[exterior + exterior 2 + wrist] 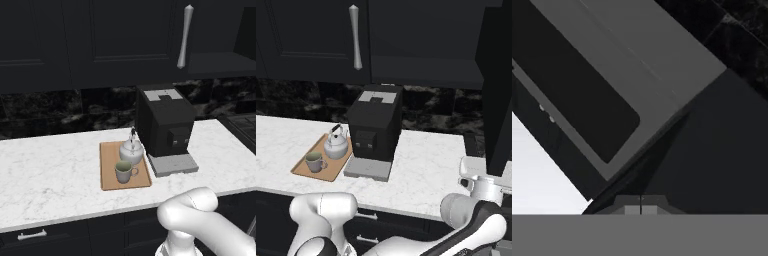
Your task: Pick the kettle from the counter and place it on the tray. Then pick the mug from the cabinet and place it on the tray. Then close the cabinet doors.
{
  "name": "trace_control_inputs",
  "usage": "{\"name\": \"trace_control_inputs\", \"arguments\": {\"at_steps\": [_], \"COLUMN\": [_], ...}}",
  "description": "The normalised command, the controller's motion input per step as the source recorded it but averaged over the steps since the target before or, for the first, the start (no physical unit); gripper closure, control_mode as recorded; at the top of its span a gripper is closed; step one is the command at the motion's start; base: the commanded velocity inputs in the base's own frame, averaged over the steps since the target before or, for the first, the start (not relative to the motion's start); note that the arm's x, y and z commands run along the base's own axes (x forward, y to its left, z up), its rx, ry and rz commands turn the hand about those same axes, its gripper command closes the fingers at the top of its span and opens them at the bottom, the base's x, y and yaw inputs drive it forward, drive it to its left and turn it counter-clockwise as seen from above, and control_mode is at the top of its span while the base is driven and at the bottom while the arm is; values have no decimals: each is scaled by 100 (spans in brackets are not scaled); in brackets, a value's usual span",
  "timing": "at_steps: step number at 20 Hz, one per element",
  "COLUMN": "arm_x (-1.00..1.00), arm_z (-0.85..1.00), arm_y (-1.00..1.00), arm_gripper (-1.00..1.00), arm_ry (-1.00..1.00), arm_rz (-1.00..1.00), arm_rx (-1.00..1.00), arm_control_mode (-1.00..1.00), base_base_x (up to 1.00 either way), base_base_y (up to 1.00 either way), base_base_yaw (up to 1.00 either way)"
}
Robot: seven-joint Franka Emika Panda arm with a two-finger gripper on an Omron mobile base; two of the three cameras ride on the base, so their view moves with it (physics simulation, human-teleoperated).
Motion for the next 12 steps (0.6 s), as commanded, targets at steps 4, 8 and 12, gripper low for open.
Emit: {"name": "trace_control_inputs", "arguments": {"at_steps": [4, 8, 12], "arm_x": [0, 0, -2], "arm_z": [42, 37, 22], "arm_y": [0, 0, 0], "arm_gripper": [100, 100, 100], "arm_ry": [-25, -26, -14], "arm_rz": [0, 0, 0], "arm_rx": [8, 5, 1], "arm_control_mode": [-100, -100, -100], "base_base_x": [0, 0, 0], "base_base_y": [0, 0, 0], "base_base_yaw": [0, 0, 0]}}
